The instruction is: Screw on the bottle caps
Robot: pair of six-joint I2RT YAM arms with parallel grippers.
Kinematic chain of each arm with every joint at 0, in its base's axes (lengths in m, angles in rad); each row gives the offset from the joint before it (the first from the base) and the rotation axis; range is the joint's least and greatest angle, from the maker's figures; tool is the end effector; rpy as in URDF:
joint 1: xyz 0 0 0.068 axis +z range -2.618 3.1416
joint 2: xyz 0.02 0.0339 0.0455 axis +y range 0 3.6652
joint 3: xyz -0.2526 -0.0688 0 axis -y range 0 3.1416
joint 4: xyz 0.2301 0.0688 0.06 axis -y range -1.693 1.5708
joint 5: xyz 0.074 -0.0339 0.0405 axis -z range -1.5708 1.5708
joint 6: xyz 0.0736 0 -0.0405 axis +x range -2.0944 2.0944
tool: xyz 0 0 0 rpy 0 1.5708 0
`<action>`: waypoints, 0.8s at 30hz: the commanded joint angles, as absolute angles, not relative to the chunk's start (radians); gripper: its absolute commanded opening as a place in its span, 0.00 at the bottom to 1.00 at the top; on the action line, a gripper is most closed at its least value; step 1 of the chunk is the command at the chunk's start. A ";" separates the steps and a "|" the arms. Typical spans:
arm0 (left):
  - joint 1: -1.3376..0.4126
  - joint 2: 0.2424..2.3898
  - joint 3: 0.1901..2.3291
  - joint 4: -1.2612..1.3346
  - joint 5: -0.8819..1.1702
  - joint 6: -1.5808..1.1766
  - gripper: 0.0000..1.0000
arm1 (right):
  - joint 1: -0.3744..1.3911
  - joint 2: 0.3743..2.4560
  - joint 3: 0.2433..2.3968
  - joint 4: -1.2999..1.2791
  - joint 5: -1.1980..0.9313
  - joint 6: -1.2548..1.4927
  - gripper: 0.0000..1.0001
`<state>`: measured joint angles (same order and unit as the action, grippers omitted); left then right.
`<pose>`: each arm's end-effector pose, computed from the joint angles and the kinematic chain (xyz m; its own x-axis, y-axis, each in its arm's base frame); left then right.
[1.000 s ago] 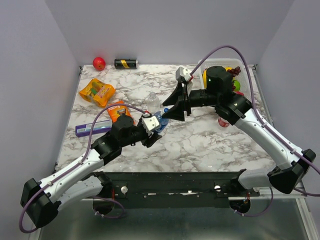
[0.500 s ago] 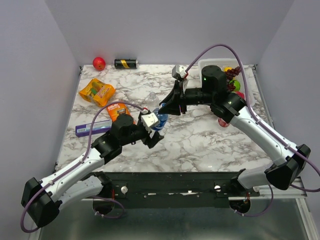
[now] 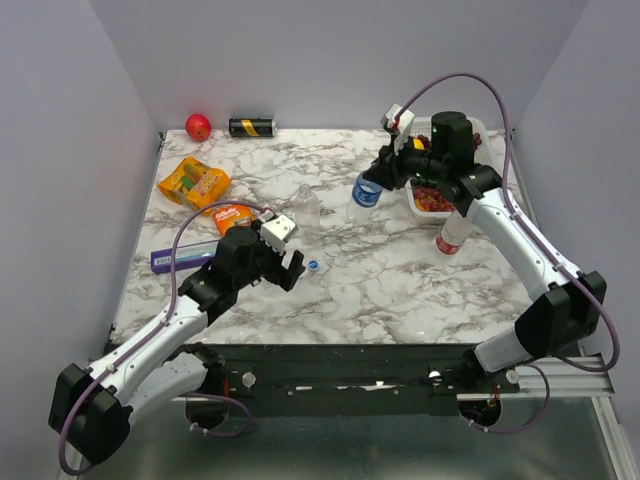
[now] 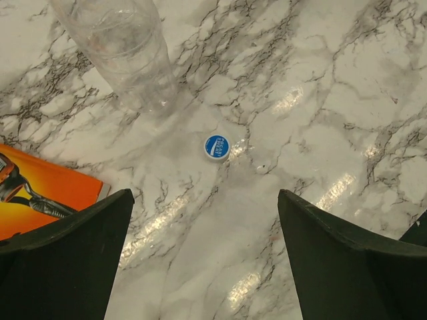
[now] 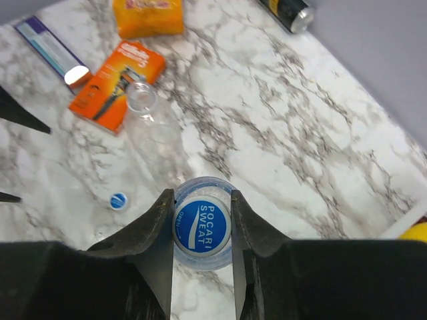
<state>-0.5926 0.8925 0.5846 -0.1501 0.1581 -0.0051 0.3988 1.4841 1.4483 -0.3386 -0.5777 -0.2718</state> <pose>0.1847 -0.1384 0.2328 -0.3702 0.2432 -0.8966 0.6668 0.7415 -0.0742 0.3129 0.1755 0.3673 -0.1116 -0.2911 -0.9502 -0.8550 0.5154 -0.0575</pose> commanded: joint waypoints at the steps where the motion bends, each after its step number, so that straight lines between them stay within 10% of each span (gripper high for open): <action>1: -0.574 0.867 0.580 -0.160 0.153 -0.034 0.99 | 0.376 1.538 1.440 -0.359 -0.482 -0.373 0.00; 24: -0.551 0.884 0.580 -0.149 0.169 -0.015 0.99 | 0.287 1.667 1.384 -0.333 -0.420 -0.318 0.17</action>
